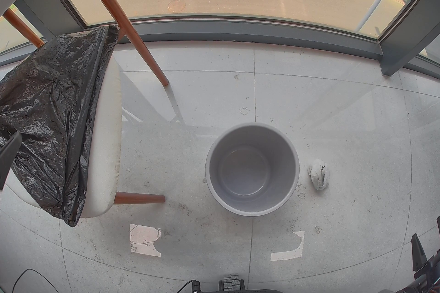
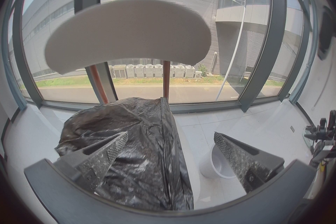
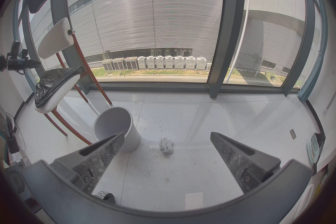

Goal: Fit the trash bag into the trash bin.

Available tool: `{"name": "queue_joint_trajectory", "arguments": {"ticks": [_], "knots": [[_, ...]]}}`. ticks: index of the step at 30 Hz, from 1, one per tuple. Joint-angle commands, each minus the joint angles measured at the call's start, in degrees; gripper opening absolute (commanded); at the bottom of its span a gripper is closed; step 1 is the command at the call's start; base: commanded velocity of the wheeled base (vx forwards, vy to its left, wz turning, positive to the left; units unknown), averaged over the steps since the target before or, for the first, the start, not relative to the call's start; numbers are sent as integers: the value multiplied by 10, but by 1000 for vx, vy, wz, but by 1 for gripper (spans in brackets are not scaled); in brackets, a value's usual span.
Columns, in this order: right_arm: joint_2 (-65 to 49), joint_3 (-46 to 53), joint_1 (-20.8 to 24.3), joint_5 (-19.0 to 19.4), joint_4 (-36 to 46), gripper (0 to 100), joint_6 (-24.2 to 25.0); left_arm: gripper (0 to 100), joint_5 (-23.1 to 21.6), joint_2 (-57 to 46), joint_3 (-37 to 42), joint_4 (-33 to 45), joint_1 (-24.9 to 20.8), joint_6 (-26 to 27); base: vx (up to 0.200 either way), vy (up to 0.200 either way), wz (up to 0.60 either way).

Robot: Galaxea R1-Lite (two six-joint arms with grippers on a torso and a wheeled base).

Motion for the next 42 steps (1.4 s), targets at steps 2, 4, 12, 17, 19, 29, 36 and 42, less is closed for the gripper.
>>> {"name": "queue_joint_trajectory", "arguments": {"ticks": [2, 4, 12, 17, 19, 29, 36, 42], "knots": [[-6, 9, -1, 0, 0, 100, 1, 100, -13, 174, -137, 94, -23, -9, 0, 0, 0], [-6, 9, -1, 0, 0, 100, 1, 100, -12, 176, -149, 132, -43, -8, 0, 0, 0], [-6, 9, 0, 0, 0, 100, 0, 100, -5, 210, -160, 159, -79, -3, 0, 0, 0], [-6, 9, -1, 0, 0, 100, 0, 100, 14, 238, -168, 158, -79, -2, 0, 0, 0], [-6, 9, -1, 0, 0, 100, 0, 100, 56, 254, -169, 145, -80, 3, 0, 0, 0], [-6, 9, 0, 0, 0, 100, -1, 100, 105, 325, -183, 59, -82, 4, 0, 0, 0], [-6, 9, 0, 0, 0, 100, -1, 100, 106, 353, -181, 31, -82, 4, 0, 0, 0], [-6, 9, 0, 0, 0, 100, -1, 100, 107, 374, -180, 25, -82, 4, 0, 0, 0]]}}
